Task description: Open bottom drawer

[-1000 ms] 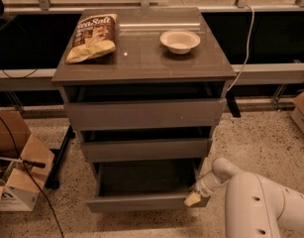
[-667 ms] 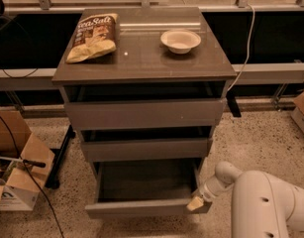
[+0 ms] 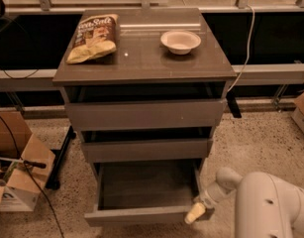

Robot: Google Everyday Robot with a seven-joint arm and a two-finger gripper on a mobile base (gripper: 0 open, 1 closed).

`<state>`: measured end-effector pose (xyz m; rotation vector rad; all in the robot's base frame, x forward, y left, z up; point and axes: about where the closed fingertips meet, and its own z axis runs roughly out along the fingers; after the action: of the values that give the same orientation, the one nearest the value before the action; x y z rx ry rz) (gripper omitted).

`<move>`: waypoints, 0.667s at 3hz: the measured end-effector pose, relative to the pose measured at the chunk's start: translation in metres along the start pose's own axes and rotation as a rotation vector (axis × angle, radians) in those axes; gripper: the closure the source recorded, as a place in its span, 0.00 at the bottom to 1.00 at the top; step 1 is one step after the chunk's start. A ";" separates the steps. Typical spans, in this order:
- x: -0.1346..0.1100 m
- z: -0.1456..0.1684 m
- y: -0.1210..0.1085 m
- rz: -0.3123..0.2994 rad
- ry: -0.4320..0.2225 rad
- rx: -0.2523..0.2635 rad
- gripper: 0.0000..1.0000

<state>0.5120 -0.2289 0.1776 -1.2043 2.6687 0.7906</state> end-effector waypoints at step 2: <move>-0.011 0.006 0.004 0.000 0.000 0.000 0.00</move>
Offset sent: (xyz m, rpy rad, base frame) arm -0.3331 -0.0459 -0.0704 -0.0205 0.6595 -0.4993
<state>0.5154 -0.2163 0.1777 -1.2039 2.6689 0.7905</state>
